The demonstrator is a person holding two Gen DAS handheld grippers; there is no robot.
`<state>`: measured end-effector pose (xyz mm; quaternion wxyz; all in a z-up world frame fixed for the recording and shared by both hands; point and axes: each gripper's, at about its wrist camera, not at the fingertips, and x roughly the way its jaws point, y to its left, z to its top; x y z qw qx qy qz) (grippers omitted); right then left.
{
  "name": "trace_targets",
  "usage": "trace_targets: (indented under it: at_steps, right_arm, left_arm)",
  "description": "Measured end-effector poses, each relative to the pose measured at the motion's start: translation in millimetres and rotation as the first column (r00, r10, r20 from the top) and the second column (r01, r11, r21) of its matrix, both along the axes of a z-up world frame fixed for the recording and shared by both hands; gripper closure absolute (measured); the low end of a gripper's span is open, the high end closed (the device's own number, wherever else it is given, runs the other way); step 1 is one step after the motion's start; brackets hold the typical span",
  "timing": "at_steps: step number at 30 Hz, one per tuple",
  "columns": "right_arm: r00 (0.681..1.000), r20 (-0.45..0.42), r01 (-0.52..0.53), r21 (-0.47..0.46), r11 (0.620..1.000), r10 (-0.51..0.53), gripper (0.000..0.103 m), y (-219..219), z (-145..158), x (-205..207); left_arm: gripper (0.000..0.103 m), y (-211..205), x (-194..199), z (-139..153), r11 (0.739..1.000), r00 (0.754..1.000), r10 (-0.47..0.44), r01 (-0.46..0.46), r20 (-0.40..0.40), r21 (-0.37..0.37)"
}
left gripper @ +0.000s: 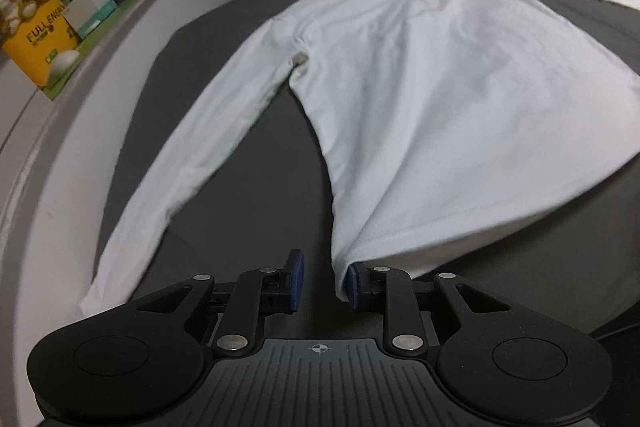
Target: Fold clothes
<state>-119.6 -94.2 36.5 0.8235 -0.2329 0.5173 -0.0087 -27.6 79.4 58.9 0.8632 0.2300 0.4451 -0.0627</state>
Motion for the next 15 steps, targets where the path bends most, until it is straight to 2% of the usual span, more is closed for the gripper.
trace_targets:
  at_steps: [1,2,3,5,6,7,8,9,11,15]
  right_arm:
    - [0.999,-0.016,0.039,0.004,0.999,-0.039,0.078,-3.2,-5.5,3.2]
    - [0.996,-0.032,0.078,0.009,0.997,-0.077,0.068,-6.6,-10.9,6.4]
    - [0.991,-0.035,0.128,0.052,0.99,-0.126,0.057,-14.4,-12.0,9.4]
    - [0.974,-0.047,0.226,0.137,0.965,-0.221,0.056,-30.0,-14.2,15.4]
    - [0.969,-0.049,0.247,0.168,0.954,-0.242,0.062,-36.2,-10.9,15.0]
    - [0.964,-0.051,0.268,0.199,0.943,-0.263,0.072,-42.4,-7.5,14.6]
    - [0.958,-0.053,0.288,0.229,0.93,-0.283,0.093,-48.6,-4.2,14.2]
    - [0.951,-0.057,0.307,0.26,0.915,-0.303,0.098,-54.8,-0.9,13.8]
    - [0.938,-0.066,0.344,0.318,0.883,-0.341,0.098,-67.0,5.8,12.9]
    - [0.967,-0.071,0.253,0.229,0.94,-0.243,0.099,-68.2,32.3,6.0]
  left_arm:
    - [0.077,-0.9,-0.5,-2.8,1.0,1.0,-0.001,0.001,-0.002,0.002]
    - [0.077,-1.3,-1.5,-3.2,1.0,1.0,0.003,-0.003,-0.001,-0.001]
    - [0.077,-0.6,-1.9,-3.7,1.0,1.0,0.007,-0.007,0.001,-0.007]
    - [0.077,0.9,-2.9,-4.7,1.0,1.0,0.016,-0.016,0.004,-0.018]
    - [0.077,1.8,-3.6,-5.2,1.0,1.0,0.02,-0.02,0.004,-0.023]
    - [0.077,2.2,-4.6,-5.5,1.0,1.0,0.019,-0.019,0.006,-0.022]
    - [0.077,2.6,-5.6,-5.7,1.0,1.0,0.018,-0.018,0.007,-0.022]
    - [0.077,3.1,-6.7,-5.6,1.0,1.0,0.015,-0.015,0.008,-0.019]
    - [0.077,3.5,-8.7,-5.5,1.0,1.0,0.006,-0.006,0.003,-0.014]
    - [0.077,3.0,-12.0,-5.6,1.0,1.0,-0.019,0.019,-0.015,-0.007]
